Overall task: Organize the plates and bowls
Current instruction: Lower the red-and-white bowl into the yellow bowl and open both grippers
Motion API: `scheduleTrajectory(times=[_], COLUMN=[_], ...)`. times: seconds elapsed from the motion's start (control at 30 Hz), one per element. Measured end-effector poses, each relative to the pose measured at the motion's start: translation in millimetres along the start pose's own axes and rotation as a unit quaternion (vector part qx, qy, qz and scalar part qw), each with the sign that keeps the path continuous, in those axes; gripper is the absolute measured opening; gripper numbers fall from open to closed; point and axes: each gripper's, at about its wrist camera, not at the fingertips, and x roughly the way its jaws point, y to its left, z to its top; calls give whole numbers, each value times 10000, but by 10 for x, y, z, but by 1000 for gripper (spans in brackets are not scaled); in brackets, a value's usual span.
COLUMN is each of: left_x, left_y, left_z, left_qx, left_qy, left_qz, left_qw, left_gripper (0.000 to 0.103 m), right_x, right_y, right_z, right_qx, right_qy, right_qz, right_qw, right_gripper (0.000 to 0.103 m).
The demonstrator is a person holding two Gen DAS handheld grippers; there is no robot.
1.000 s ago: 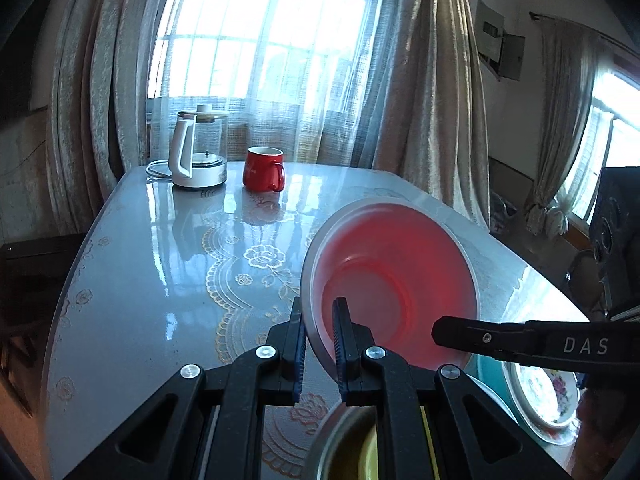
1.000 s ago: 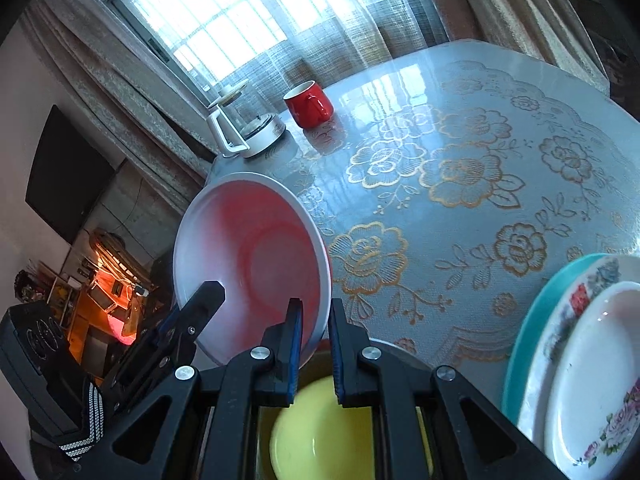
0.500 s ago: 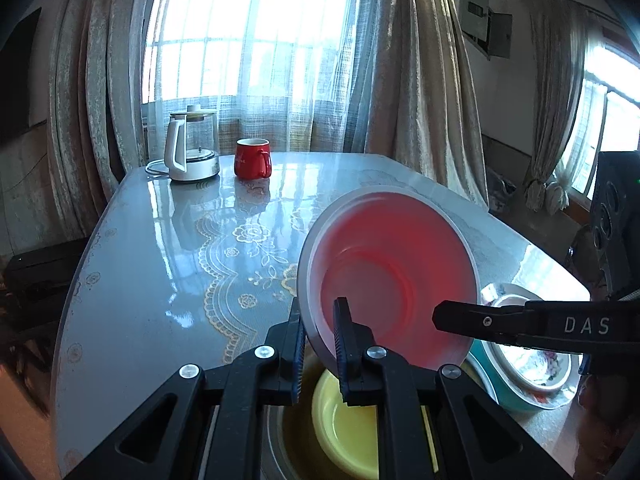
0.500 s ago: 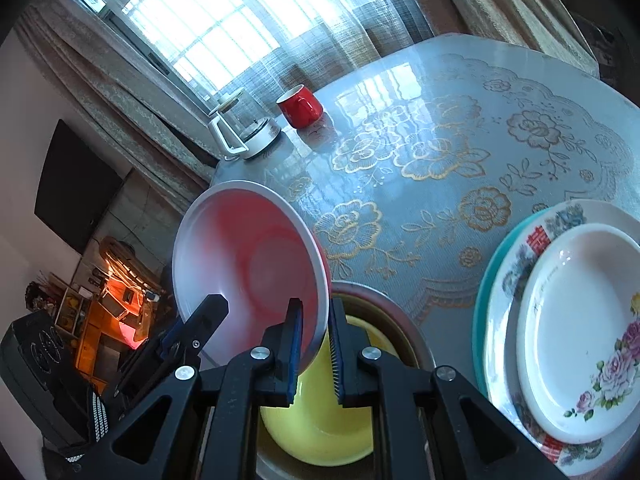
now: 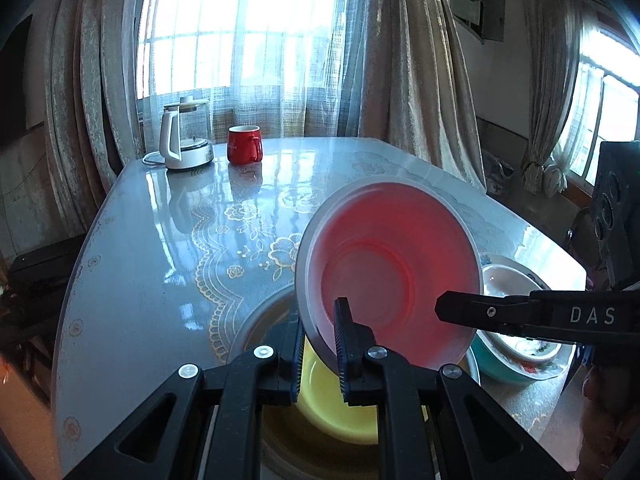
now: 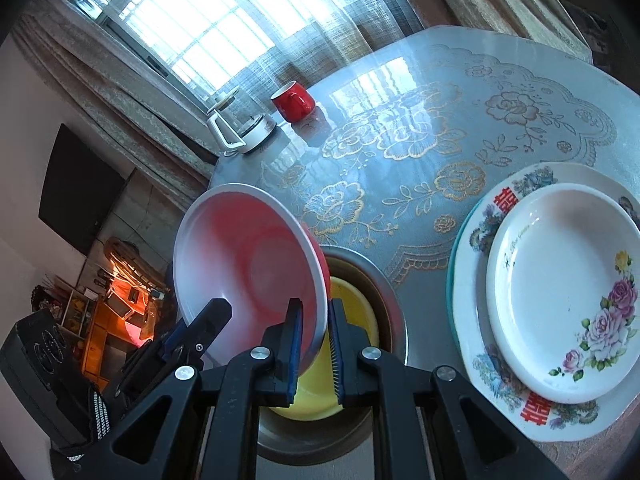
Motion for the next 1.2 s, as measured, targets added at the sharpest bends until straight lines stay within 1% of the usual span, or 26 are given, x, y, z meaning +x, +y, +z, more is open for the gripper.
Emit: scheduleTrajectory(times=[0.27,0.67,1.1,1.2], left_x=[-14,62,136,153], left_y=[-22,-10,-19,-28], left_z=[-127,-248,-296,-295], left_qx=[-10,33,56,100], left_qy=[182,539,748,760], left_qz=[29,193,297,368], left_qw=[9998,9984,9967,9964], left_gripper=[14,14,14,16], right_x=[-15,120,191,213], right_y=[-61,-113,-149,-140], right_z=[-116,-193,-216,-210], right_qx=[42,110,201,150], right_qy=[109,429,620,654], right_qz=[41,51,-9,-26], right_qw=[9999,9990,9979,9977], right_gripper=[13,15,17,17])
